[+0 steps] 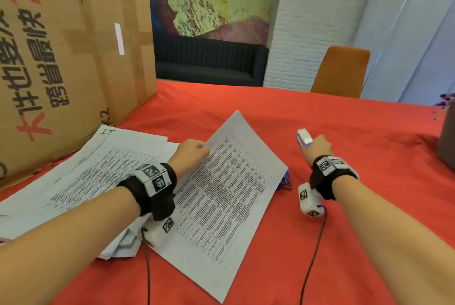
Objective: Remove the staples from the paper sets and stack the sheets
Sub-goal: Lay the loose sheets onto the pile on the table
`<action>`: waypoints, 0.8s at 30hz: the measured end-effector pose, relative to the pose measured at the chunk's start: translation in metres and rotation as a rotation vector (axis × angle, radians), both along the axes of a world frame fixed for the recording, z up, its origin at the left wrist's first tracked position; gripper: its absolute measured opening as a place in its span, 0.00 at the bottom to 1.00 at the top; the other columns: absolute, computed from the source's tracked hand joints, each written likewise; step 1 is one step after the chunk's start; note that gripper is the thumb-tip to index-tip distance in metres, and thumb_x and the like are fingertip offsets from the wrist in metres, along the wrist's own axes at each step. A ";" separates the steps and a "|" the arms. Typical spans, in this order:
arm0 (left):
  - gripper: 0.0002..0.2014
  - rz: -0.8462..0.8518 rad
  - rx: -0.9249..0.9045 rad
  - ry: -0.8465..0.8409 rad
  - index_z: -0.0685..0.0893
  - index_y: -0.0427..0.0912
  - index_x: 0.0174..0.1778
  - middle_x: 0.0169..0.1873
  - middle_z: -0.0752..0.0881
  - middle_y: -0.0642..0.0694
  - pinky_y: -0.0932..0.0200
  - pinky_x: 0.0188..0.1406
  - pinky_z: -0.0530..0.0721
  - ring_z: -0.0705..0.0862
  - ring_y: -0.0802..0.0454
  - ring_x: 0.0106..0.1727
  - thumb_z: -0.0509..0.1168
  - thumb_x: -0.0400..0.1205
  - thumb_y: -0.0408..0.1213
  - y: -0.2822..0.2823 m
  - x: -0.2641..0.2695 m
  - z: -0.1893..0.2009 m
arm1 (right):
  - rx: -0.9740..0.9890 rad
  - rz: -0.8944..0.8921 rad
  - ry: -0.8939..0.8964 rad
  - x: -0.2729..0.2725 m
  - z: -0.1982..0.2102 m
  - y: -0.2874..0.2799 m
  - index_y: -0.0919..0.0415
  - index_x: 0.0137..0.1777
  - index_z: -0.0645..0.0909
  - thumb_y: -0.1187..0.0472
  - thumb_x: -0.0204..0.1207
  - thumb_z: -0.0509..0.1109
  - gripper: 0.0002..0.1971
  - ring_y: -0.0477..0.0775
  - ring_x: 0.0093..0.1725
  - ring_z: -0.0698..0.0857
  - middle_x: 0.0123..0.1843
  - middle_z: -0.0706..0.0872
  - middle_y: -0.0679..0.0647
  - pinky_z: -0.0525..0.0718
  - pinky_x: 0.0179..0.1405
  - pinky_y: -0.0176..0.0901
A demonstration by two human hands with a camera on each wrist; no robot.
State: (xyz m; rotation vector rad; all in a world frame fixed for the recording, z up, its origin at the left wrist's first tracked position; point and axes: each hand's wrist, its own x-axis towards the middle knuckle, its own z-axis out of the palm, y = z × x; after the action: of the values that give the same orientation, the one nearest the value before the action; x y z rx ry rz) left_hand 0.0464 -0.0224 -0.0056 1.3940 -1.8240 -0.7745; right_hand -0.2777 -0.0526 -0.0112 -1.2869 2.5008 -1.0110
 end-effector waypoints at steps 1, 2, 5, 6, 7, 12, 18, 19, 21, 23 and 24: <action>0.18 0.000 0.001 0.003 0.60 0.48 0.24 0.21 0.62 0.52 0.60 0.25 0.53 0.58 0.54 0.21 0.55 0.78 0.30 0.000 -0.002 0.000 | -0.149 0.027 -0.117 0.006 0.013 -0.002 0.70 0.62 0.73 0.58 0.76 0.71 0.21 0.68 0.60 0.82 0.62 0.82 0.70 0.78 0.54 0.53; 0.18 0.005 0.002 0.011 0.60 0.47 0.23 0.20 0.62 0.52 0.60 0.25 0.54 0.58 0.54 0.21 0.56 0.78 0.30 -0.001 -0.003 0.000 | -0.287 0.088 -0.245 0.012 0.023 -0.004 0.67 0.60 0.72 0.61 0.73 0.73 0.20 0.65 0.57 0.82 0.58 0.81 0.67 0.77 0.52 0.52; 0.18 0.026 0.003 0.048 0.61 0.47 0.22 0.19 0.62 0.52 0.60 0.25 0.54 0.58 0.54 0.20 0.56 0.76 0.31 -0.004 -0.012 0.001 | -0.635 0.277 -0.650 0.049 0.054 -0.004 0.59 0.60 0.68 0.67 0.66 0.76 0.25 0.56 0.49 0.81 0.54 0.78 0.59 0.82 0.49 0.52; 0.18 0.030 -0.008 0.055 0.60 0.47 0.21 0.19 0.62 0.52 0.60 0.25 0.53 0.57 0.54 0.20 0.56 0.76 0.31 -0.004 -0.014 0.002 | -0.693 0.328 -0.708 0.064 0.060 -0.003 0.58 0.61 0.69 0.69 0.68 0.75 0.24 0.55 0.47 0.81 0.53 0.79 0.59 0.83 0.48 0.51; 0.19 0.028 -0.022 0.063 0.60 0.47 0.21 0.18 0.61 0.52 0.60 0.25 0.53 0.57 0.54 0.20 0.56 0.76 0.31 -0.004 -0.017 0.003 | -0.711 0.367 -0.698 0.080 0.062 -0.002 0.58 0.60 0.70 0.71 0.69 0.73 0.22 0.54 0.45 0.80 0.51 0.80 0.58 0.83 0.47 0.51; 0.19 0.038 -0.061 0.058 0.60 0.46 0.20 0.19 0.62 0.52 0.60 0.25 0.54 0.58 0.53 0.21 0.57 0.77 0.33 -0.004 -0.018 0.004 | -0.703 0.459 -0.452 0.127 0.048 -0.003 0.58 0.60 0.74 0.64 0.71 0.71 0.18 0.48 0.42 0.80 0.48 0.82 0.52 0.82 0.43 0.43; 0.19 0.107 -0.093 0.082 0.57 0.48 0.21 0.19 0.59 0.52 0.56 0.31 0.53 0.57 0.51 0.23 0.58 0.75 0.36 -0.005 -0.004 0.004 | -0.895 0.293 -0.494 0.138 0.063 -0.011 0.57 0.64 0.71 0.57 0.75 0.71 0.19 0.47 0.37 0.82 0.44 0.82 0.49 0.81 0.42 0.39; 0.19 0.110 -0.095 0.080 0.57 0.48 0.21 0.19 0.60 0.52 0.56 0.31 0.54 0.57 0.51 0.24 0.58 0.75 0.36 -0.004 -0.003 0.005 | -0.851 0.317 -0.511 0.141 0.063 -0.011 0.55 0.63 0.71 0.57 0.75 0.71 0.18 0.49 0.38 0.82 0.43 0.82 0.48 0.82 0.45 0.43; 0.19 0.092 -0.104 0.075 0.57 0.48 0.21 0.19 0.60 0.52 0.55 0.31 0.54 0.57 0.51 0.24 0.58 0.75 0.36 -0.004 -0.004 0.007 | -0.752 0.398 -0.535 0.151 0.062 -0.011 0.51 0.60 0.72 0.57 0.73 0.72 0.17 0.52 0.42 0.83 0.43 0.83 0.48 0.84 0.50 0.49; 0.19 0.070 -0.126 0.053 0.57 0.48 0.21 0.19 0.60 0.52 0.54 0.31 0.55 0.57 0.51 0.23 0.58 0.75 0.36 -0.004 -0.006 0.008 | -0.731 0.457 -0.532 0.162 0.063 -0.011 0.48 0.55 0.74 0.55 0.72 0.72 0.14 0.53 0.46 0.85 0.44 0.84 0.47 0.86 0.51 0.52; 0.19 0.067 -0.141 0.040 0.57 0.48 0.21 0.18 0.60 0.52 0.55 0.30 0.55 0.57 0.51 0.23 0.58 0.75 0.36 -0.004 -0.007 0.009 | -0.735 0.460 -0.529 0.168 0.066 -0.012 0.48 0.54 0.75 0.55 0.73 0.71 0.12 0.52 0.46 0.85 0.44 0.84 0.46 0.85 0.51 0.51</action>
State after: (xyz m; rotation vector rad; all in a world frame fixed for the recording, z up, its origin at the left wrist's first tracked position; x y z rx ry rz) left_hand 0.0391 -0.0262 0.0030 1.3322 -1.7561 -0.6227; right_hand -0.1102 -0.0648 0.0546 -1.3977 1.3876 -1.9000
